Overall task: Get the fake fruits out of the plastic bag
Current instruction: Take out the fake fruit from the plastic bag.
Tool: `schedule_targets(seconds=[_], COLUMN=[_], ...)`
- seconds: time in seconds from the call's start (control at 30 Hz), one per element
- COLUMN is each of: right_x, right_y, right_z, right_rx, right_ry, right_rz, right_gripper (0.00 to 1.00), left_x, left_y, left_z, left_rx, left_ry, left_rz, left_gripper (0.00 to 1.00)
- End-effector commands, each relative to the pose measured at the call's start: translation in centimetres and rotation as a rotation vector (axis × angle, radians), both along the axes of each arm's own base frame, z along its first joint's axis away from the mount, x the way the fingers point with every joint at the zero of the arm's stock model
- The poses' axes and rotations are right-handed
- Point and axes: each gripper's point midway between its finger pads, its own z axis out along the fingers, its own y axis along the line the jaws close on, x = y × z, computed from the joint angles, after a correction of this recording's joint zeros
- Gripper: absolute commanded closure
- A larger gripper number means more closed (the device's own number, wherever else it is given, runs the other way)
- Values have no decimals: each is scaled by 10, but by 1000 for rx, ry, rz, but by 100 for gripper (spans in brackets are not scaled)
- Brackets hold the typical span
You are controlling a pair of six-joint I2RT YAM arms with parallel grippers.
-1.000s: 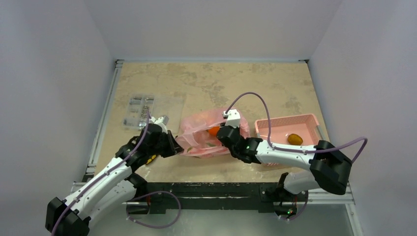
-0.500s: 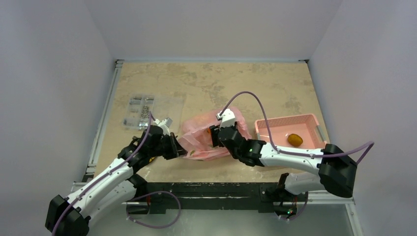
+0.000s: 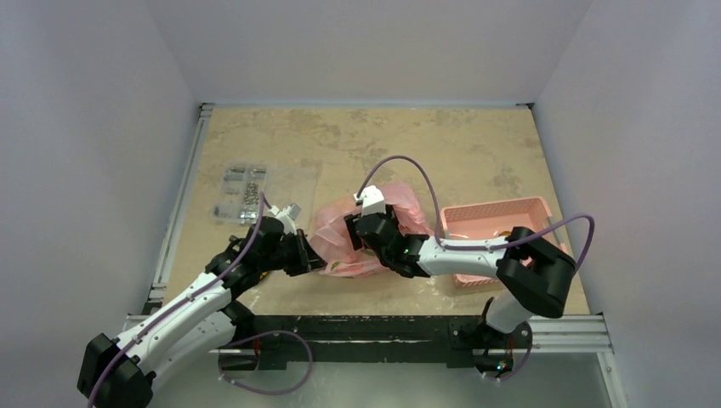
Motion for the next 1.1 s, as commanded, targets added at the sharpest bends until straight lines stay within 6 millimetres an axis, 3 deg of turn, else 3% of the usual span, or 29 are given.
schedule_targets(seconds=[0.0,0.17,0.37,0.47,0.63,0.87,1.07], right_x=[22,28,33,34,31,16,-18], right_y=[9,9,11,13,10,9,12], right_z=[13,2,-8,-7,1,15,36], right_rx=[-4,-42,-52,-44,-33,10,132], right_ry=[-75,-87,-103,-103,-109,-66,17], right_rz=[-44,-65,-75,-74,-70,-4,128], right_gripper=[32,34,50,63,76,91,95], left_x=[3,3,2,4,6,10,18], left_y=[-6,-7,-6,-6,-6,-5,-8], left_z=[9,10,9,11,12,11,20], left_rx=[-35,-37,-36,-40,-36,-8,1], left_ry=[-29,-29,-30,-37,-43,-48,-68], left_rz=[-9,-11,-13,-6,2,1,0], left_gripper=[100,100,100,100,100,100,100])
